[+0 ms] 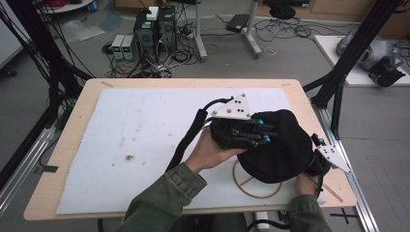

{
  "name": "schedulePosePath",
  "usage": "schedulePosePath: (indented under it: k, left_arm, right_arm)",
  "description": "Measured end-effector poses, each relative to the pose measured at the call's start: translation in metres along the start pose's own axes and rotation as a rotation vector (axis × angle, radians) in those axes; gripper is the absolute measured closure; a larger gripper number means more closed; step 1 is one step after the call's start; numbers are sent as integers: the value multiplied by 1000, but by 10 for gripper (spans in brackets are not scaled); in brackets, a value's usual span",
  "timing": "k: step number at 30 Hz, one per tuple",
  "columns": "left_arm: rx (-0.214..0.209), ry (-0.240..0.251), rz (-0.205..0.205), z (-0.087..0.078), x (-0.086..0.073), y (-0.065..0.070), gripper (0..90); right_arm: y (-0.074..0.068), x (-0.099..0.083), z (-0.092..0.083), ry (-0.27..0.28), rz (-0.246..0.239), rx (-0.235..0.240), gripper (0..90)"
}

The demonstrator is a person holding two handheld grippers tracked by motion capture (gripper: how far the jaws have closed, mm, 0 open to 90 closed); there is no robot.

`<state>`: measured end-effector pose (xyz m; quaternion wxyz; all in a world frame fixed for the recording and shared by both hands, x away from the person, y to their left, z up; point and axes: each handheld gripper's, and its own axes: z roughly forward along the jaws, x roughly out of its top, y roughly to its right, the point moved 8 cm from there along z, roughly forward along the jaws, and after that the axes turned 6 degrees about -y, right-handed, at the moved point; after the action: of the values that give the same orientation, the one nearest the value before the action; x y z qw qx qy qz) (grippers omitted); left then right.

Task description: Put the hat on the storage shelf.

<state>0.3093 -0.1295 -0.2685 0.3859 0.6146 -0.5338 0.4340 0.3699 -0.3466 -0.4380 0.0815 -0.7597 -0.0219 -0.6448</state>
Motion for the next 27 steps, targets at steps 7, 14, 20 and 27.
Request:
schedulePosePath:
  k: [7,14,20,27]
  left_arm:
    - [29,42,-42,-5,-3,-7,440]
    - [68,79,-47,-15,-4,-14,255]
    - [162,72,-37,-26,-7,-21,191]
    - [288,92,-60,-56,-22,-35,190]
  right_arm:
    - [0,0,0,-1,0,-2,71]
    - [1,0,0,-3,-1,-6,71]
    - [0,0,-2,3,9,-24,71]
    - [0,0,-2,1,4,-28,71]
